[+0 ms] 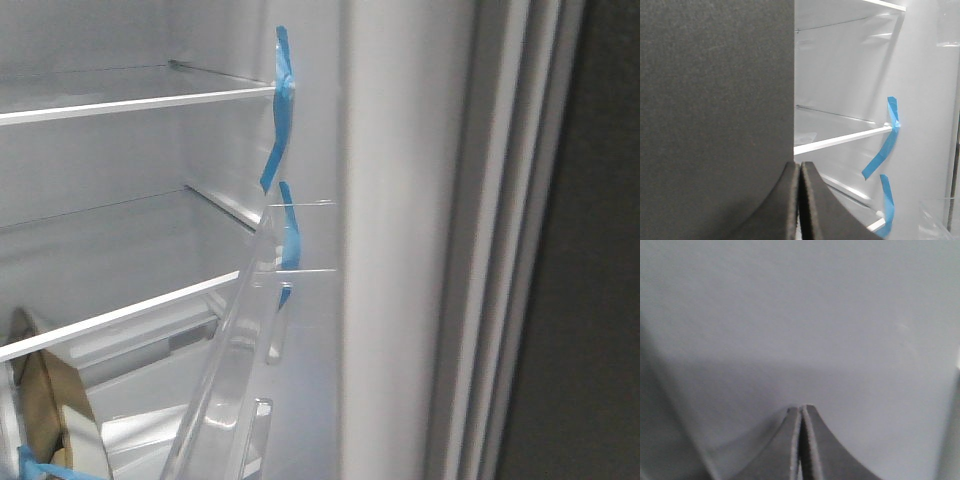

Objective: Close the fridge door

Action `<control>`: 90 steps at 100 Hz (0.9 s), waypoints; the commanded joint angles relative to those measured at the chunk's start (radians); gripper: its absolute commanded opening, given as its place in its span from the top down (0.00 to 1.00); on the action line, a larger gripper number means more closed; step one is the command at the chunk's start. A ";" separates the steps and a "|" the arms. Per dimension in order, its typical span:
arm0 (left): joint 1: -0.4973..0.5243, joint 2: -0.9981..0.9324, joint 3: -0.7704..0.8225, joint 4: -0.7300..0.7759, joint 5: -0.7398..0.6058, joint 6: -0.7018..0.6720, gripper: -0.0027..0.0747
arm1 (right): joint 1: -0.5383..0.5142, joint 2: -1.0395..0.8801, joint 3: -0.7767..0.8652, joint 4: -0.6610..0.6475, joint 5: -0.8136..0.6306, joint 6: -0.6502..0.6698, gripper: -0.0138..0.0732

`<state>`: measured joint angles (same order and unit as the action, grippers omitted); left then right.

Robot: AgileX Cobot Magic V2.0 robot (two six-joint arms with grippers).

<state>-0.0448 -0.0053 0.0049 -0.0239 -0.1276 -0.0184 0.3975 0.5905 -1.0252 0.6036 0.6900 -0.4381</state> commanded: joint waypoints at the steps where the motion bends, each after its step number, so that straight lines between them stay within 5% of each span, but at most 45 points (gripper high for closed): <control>1: -0.003 -0.020 0.035 -0.006 -0.072 -0.005 0.99 | 0.002 0.026 -0.042 0.105 -0.064 -0.064 0.89; 90: -0.003 -0.020 0.035 -0.006 -0.072 -0.005 0.99 | 0.008 0.565 -0.386 0.363 -0.064 -0.328 0.89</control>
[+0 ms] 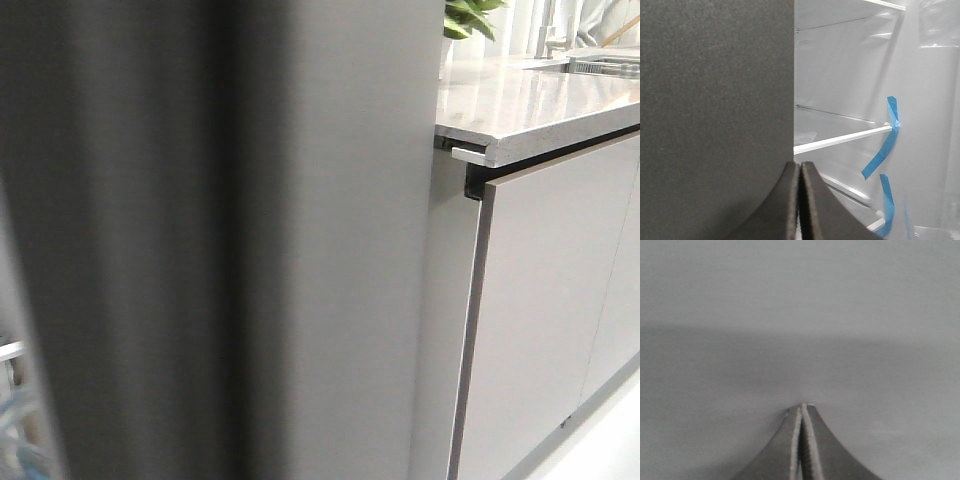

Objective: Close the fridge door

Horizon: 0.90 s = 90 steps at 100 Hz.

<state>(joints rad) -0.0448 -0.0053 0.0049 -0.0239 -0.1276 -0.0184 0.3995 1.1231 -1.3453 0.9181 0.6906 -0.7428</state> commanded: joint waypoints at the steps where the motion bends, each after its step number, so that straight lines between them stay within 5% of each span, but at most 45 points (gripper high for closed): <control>1: -0.003 -0.020 0.035 -0.006 -0.072 -0.005 0.99 | 0.006 0.042 -0.069 0.048 -0.069 -0.026 0.89; 47: -0.003 -0.020 0.035 -0.006 -0.072 -0.005 0.99 | 0.129 0.343 -0.240 0.048 -0.217 -0.079 0.89; 90: -0.003 -0.020 0.035 -0.006 -0.072 -0.005 0.99 | 0.136 0.545 -0.327 0.046 -0.308 -0.092 0.89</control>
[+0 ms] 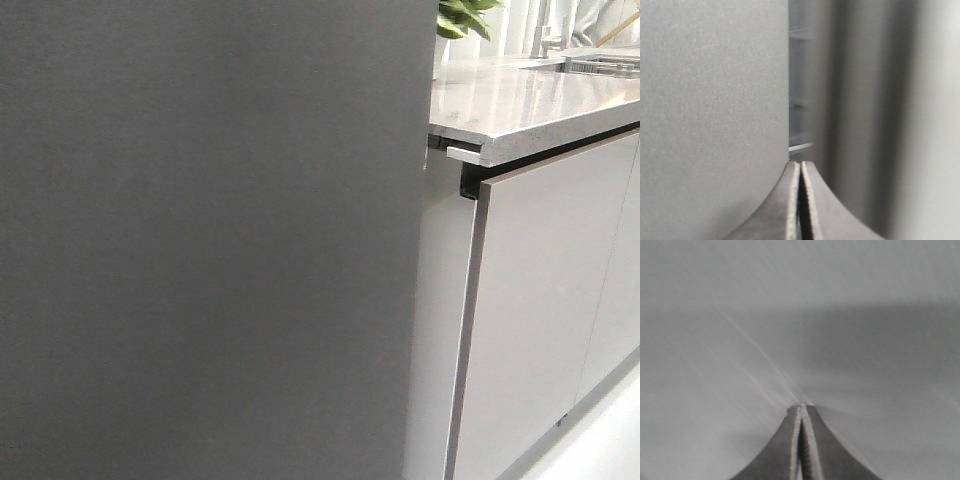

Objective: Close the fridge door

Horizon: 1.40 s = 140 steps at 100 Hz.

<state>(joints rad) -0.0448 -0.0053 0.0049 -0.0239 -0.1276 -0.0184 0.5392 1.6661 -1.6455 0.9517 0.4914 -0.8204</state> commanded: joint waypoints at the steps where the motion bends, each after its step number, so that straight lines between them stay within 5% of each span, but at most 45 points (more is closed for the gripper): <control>1: -0.003 -0.020 0.035 -0.006 -0.072 -0.005 0.99 | -0.004 0.005 -0.027 0.012 -0.109 -0.014 0.89; 32: -0.003 -0.020 0.035 -0.006 -0.072 -0.005 0.99 | -0.017 0.002 -0.027 -0.008 -0.101 -0.014 0.89; 55: -0.003 -0.020 0.035 -0.006 -0.072 -0.005 0.99 | -0.113 -0.137 0.042 -0.141 -0.074 0.079 0.89; 97: -0.003 -0.020 0.035 -0.006 -0.072 -0.005 0.99 | -0.524 -0.670 0.395 -0.198 0.040 0.142 0.89; 140: -0.003 -0.020 0.035 -0.006 -0.072 -0.005 0.99 | -0.560 -1.208 0.721 -0.198 0.126 0.288 0.89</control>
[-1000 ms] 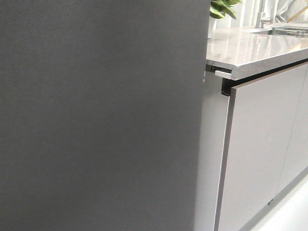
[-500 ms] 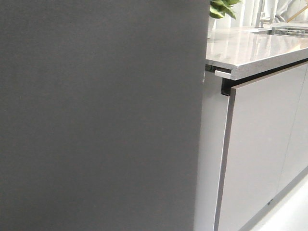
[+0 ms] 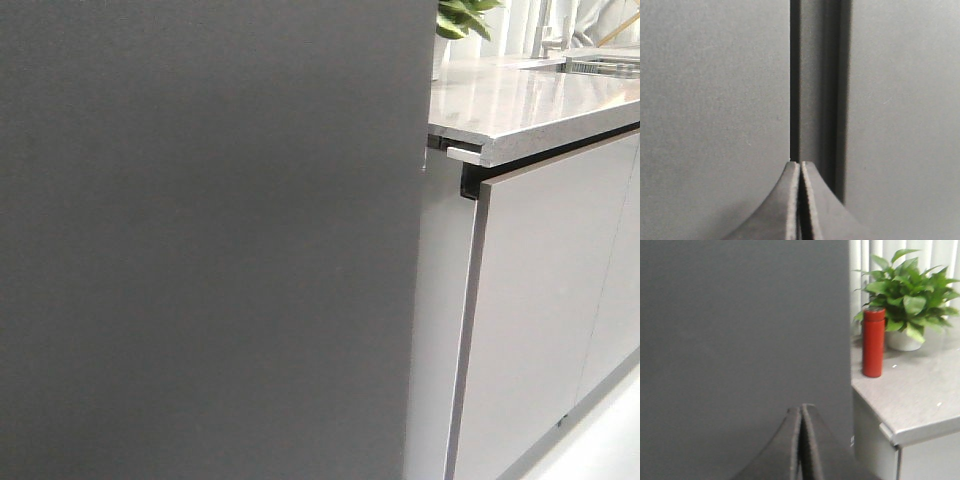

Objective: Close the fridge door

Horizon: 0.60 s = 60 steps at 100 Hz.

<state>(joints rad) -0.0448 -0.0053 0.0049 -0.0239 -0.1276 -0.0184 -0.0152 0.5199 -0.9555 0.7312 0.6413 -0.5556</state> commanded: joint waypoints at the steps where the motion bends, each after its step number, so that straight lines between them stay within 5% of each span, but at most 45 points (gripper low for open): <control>1: -0.003 -0.020 0.035 -0.006 -0.072 -0.005 0.99 | -0.006 -0.073 0.036 0.023 -0.019 0.027 0.89; 60: -0.003 -0.020 0.035 -0.006 -0.072 -0.005 0.99 | -0.006 -0.213 0.182 0.023 0.042 0.037 0.89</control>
<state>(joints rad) -0.0448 -0.0053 0.0049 -0.0239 -0.1276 -0.0184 -0.0152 0.2950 -0.7516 0.7312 0.7413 -0.5174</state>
